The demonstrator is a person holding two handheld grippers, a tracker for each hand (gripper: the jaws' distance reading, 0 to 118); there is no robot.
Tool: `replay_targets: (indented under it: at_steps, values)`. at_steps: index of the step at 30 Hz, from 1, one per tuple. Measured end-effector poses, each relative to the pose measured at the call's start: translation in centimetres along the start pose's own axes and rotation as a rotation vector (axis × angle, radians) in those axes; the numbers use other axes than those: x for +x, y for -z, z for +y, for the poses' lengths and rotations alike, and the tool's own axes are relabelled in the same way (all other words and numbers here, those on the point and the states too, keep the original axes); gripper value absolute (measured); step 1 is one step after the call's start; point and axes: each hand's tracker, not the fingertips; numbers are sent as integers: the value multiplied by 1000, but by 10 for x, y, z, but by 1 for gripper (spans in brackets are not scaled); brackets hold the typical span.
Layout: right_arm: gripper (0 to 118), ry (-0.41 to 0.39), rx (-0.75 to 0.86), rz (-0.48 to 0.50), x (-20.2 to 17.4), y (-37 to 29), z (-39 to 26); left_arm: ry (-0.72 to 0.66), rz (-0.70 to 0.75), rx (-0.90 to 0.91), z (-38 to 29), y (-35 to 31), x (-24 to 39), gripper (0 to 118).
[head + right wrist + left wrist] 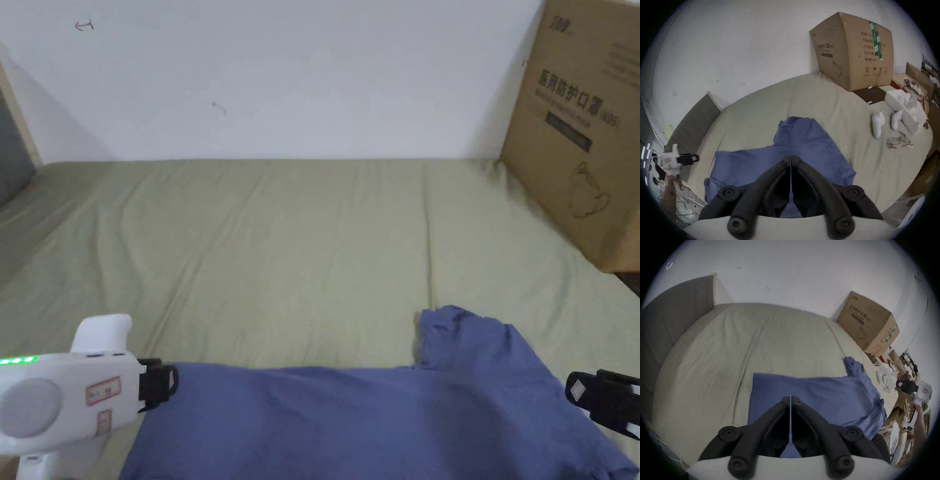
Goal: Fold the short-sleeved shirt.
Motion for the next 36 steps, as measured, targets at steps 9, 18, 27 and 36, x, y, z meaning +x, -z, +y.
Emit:
replay_targets:
  at_steps: [9,18,27,36]
  values:
    - [0,16,-125,-16,13,51,-3,43,119,-188,29,120,-49,114]
    - [25,-60,-217,-98,68,155,56,226,88,-148,13,98,-8,3]
    - [98,-24,-414,-225,103,288,102,146,7,-44,22,44,-17,3]
    - [0,-133,-413,-178,77,237,114,52,-8,-46,19,39,-31,3]
